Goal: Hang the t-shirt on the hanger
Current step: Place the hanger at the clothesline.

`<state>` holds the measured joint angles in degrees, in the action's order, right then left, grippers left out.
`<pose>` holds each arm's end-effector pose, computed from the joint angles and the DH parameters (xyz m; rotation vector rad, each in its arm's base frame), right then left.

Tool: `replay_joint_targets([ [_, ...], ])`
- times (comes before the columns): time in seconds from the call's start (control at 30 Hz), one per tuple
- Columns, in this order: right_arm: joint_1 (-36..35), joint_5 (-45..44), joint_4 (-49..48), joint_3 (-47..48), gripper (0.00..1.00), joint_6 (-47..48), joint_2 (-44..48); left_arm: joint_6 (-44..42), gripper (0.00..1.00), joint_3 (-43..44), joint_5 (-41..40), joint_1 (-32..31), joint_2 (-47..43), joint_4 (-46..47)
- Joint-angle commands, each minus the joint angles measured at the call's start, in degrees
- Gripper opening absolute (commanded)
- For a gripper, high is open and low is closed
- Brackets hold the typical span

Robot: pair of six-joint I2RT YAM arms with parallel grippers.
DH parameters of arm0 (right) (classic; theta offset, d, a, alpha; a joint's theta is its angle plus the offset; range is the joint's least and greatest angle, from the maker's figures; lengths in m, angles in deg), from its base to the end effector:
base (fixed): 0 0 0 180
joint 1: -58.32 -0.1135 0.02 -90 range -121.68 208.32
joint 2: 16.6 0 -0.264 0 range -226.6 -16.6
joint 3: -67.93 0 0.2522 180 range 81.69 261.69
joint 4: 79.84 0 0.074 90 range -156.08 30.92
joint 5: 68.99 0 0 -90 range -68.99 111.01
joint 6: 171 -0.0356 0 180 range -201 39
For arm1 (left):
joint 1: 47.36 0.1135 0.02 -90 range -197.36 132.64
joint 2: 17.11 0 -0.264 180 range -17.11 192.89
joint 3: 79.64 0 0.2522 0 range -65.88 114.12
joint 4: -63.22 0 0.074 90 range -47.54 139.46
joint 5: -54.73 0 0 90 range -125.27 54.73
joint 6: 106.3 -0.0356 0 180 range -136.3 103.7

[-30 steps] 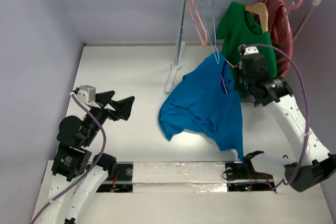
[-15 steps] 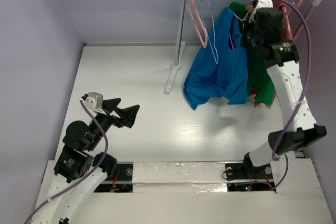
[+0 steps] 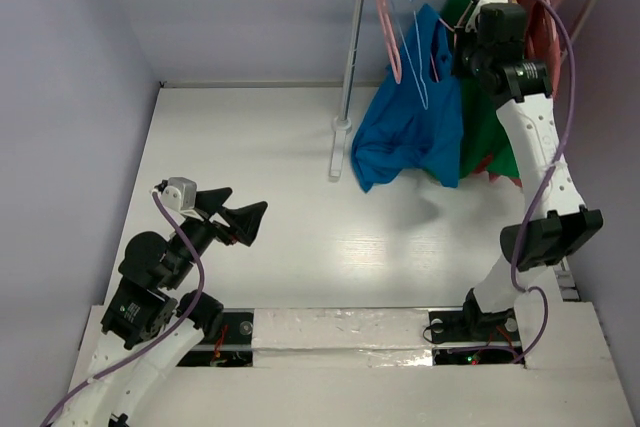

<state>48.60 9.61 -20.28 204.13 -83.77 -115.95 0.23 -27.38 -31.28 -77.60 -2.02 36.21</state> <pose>0.3611 0.0547 0.4832 0.0111 1.9593 -0.0524 0.0626 -0.0393 0.3539 0.2300 1.4142 -0.7248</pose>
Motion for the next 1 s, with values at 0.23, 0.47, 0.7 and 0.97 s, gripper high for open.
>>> replay_joint_targets([
  [0.23, 0.31, 4.81, -9.24, -9.94, 0.0, -1.19, 17.0, -0.19, 0.99, 0.35, -0.3, -0.26, 0.02, 2.8],
  [0.47, 0.31, 0.59, -5.73, 1.04, 0.0, 2.06, 8.84, -0.19, 0.99, 0.26, -0.47, -0.26, 0.46, 2.71],
  [0.7, 0.31, 0.59, -2.65, 12.39, 0.0, 1.71, -1.88, -0.19, 0.99, 0.08, -0.39, -0.26, 0.73, 2.88],
  [0.97, 0.84, 0.84, -8.97, -0.06, 0.0, -0.75, 1.16, -0.19, 0.99, 0.08, -0.56, -0.26, 0.73, 2.89],
])
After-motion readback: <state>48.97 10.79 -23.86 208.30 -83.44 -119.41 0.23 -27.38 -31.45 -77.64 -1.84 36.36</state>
